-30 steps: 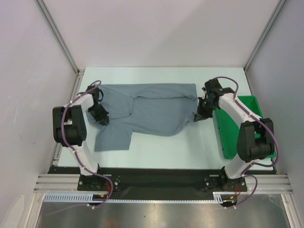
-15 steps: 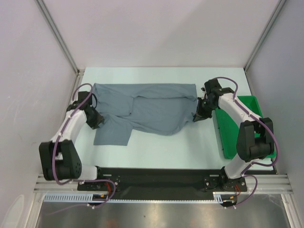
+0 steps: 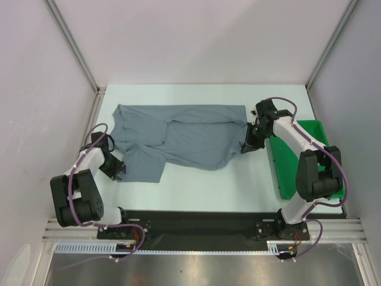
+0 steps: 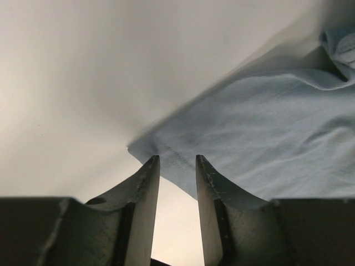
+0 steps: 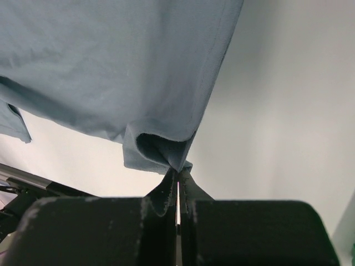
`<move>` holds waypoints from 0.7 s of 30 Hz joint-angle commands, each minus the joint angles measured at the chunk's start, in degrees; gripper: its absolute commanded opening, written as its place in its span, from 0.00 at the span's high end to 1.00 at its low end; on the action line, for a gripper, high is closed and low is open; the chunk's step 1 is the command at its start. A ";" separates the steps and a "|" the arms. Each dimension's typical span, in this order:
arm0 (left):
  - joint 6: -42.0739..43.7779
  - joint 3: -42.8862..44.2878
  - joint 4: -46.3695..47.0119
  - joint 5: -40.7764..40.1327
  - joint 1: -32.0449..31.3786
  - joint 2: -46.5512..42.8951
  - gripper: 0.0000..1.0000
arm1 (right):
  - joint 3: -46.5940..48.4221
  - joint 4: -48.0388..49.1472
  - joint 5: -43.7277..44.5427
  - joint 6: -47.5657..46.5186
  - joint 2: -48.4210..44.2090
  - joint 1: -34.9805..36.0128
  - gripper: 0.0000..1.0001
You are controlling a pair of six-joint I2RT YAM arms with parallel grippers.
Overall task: Fold and stack the t-shirts
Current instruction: Fold the tshirt
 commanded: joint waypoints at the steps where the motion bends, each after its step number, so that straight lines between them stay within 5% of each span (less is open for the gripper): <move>1: -0.83 -1.55 1.21 -0.59 1.49 -1.28 0.61 | 1.87 -0.44 -1.30 -1.21 -0.32 -0.04 1.00; 21: 1.63 -3.76 0.68 -3.06 4.74 -2.60 0.57 | 1.34 -0.53 -0.94 -1.21 -0.67 -0.92 1.00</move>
